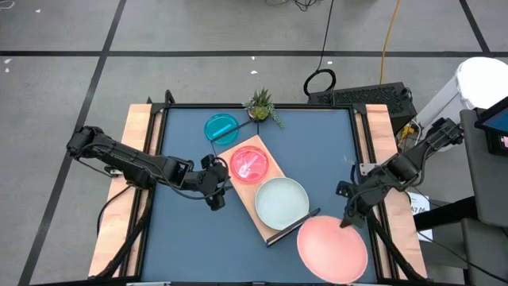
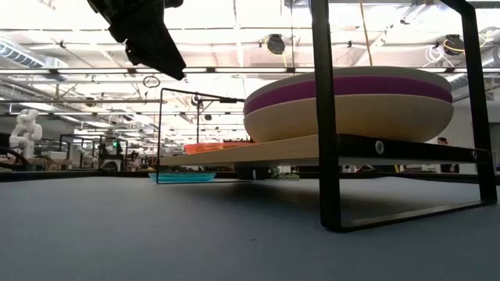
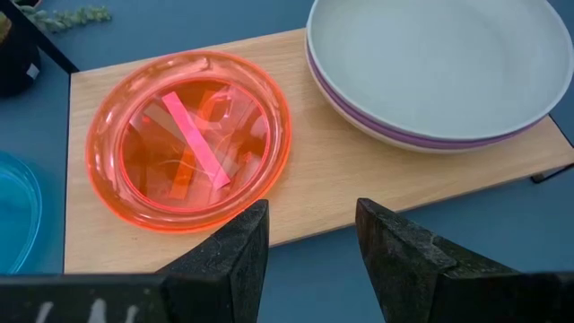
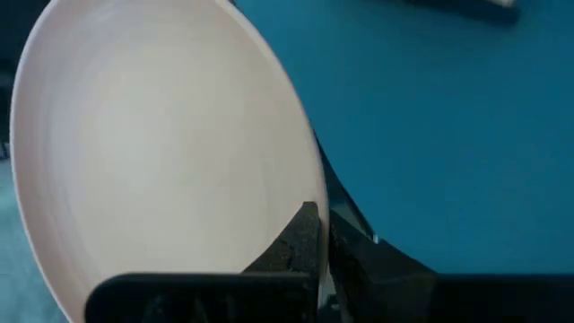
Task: Place and stack plates onto a shelf
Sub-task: Stack the large light orange plate on the large light gray plate on the shelf
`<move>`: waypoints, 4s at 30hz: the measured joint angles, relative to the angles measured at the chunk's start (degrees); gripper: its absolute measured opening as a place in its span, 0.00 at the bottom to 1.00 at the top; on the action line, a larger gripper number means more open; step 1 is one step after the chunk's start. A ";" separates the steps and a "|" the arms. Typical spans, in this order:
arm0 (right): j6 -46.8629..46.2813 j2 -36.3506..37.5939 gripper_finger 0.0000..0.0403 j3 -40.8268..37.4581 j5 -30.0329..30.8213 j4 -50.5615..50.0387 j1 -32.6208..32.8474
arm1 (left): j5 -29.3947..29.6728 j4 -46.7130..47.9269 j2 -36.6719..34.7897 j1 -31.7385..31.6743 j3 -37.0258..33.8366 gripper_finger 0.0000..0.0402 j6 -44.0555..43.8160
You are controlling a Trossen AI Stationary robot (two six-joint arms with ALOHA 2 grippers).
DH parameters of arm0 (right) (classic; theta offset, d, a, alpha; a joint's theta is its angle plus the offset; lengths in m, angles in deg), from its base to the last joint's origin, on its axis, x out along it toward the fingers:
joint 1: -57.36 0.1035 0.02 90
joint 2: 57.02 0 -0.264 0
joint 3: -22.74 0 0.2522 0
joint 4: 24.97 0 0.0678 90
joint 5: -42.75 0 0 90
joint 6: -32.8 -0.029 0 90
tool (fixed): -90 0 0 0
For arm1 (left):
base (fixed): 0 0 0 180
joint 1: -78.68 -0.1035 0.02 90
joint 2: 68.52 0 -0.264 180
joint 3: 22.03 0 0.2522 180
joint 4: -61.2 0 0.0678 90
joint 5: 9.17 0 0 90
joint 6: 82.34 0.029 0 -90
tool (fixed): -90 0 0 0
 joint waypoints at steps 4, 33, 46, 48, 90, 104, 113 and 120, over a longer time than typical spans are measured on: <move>0.43 0.00 0.00 3.23 3.21 -2.21 -1.56 | 0.04 0.00 0.00 0.00 0.00 0.43 -0.18; 9.45 0.00 0.00 7.78 24.21 -8.28 -22.04 | 1.46 -1.03 0.00 0.00 0.00 0.43 -2.62; 20.94 -5.87 0.00 7.74 28.20 -8.06 -32.22 | 1.55 -4.13 0.00 -1.67 0.00 0.43 -2.83; 21.53 -7.63 0.00 7.74 27.02 -7.78 -32.85 | 1.57 -4.13 0.00 -1.88 0.00 0.43 -2.83; 27.13 -29.05 0.00 7.70 12.92 -1.71 -26.77 | 1.92 -4.28 0.00 -1.95 0.00 0.43 -1.38; 26.96 -28.69 0.00 3.92 10.35 -1.90 -26.94 | 1.90 -4.28 0.00 -1.95 0.00 0.43 -1.67; 23.05 -25.85 0.02 -3.19 8.61 6.82 -27.02 | 1.89 -4.28 0.00 -1.95 0.00 0.43 -1.68; 23.42 -25.59 0.03 -3.80 8.74 7.41 -27.46 | 1.90 -4.26 0.00 -1.95 0.00 0.43 -1.68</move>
